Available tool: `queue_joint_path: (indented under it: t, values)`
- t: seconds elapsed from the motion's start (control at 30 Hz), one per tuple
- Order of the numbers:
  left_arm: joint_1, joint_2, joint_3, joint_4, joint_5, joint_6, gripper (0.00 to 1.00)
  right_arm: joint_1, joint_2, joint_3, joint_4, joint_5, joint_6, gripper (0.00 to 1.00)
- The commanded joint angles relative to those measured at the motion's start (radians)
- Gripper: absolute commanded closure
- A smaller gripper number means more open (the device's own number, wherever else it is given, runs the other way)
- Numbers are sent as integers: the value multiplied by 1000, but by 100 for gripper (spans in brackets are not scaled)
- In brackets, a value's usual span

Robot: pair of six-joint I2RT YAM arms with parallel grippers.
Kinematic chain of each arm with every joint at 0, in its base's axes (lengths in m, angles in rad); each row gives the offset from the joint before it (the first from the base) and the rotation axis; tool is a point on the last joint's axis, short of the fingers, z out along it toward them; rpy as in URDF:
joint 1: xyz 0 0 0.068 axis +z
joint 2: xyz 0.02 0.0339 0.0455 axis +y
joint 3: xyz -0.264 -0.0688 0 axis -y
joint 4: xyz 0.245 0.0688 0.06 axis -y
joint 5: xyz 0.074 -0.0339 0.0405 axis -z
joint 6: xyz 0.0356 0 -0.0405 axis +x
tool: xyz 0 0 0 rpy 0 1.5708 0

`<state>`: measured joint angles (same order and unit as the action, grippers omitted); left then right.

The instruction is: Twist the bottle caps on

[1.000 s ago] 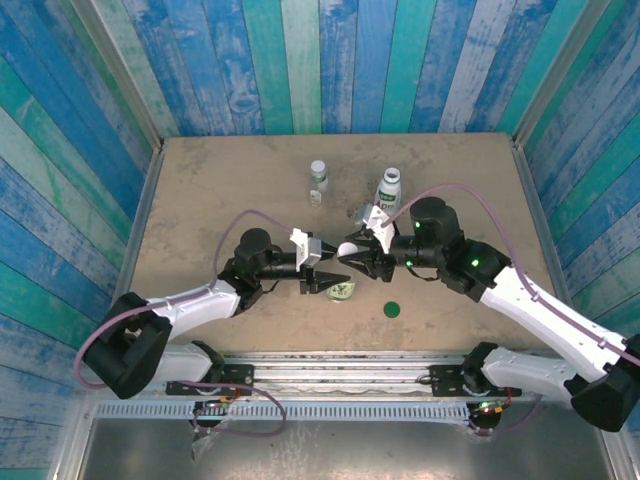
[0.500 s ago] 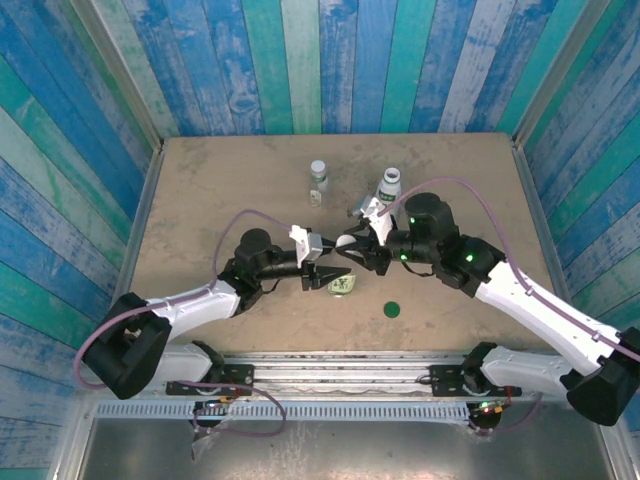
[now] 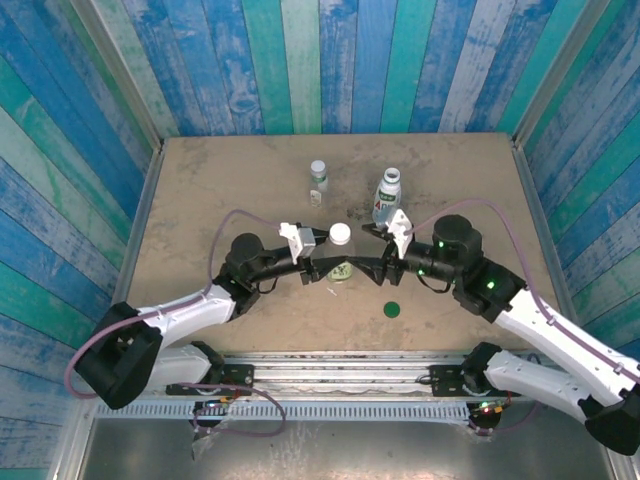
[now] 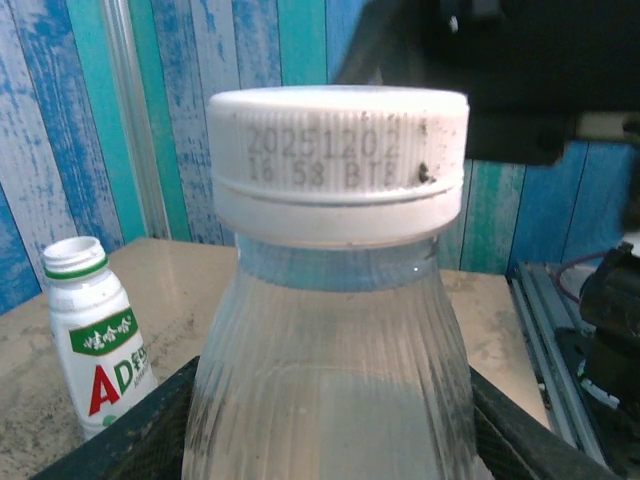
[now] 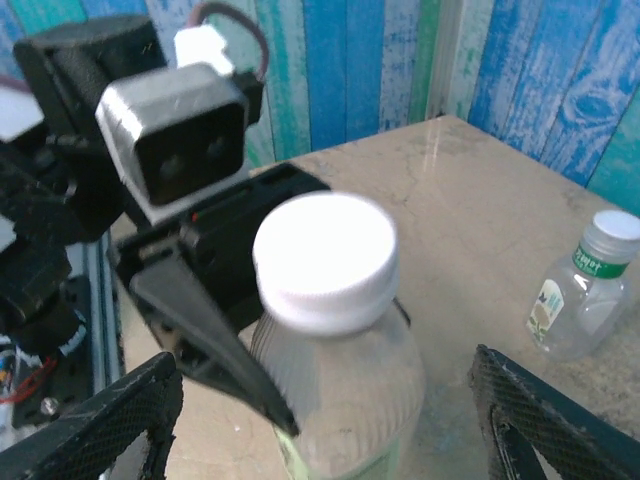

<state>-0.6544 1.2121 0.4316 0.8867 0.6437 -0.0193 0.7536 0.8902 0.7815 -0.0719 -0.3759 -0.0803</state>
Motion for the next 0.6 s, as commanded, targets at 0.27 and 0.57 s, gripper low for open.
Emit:
queue_joint_path:
  t: [0.27, 0.57]
  values:
    - [2, -36, 16, 149, 228, -100, 53, 0, 26, -112, 71, -167, -199, 16]
    - [1, -32, 41, 186, 348, -167, 54, -2, 142, -63, 64, -305, -232, 24]
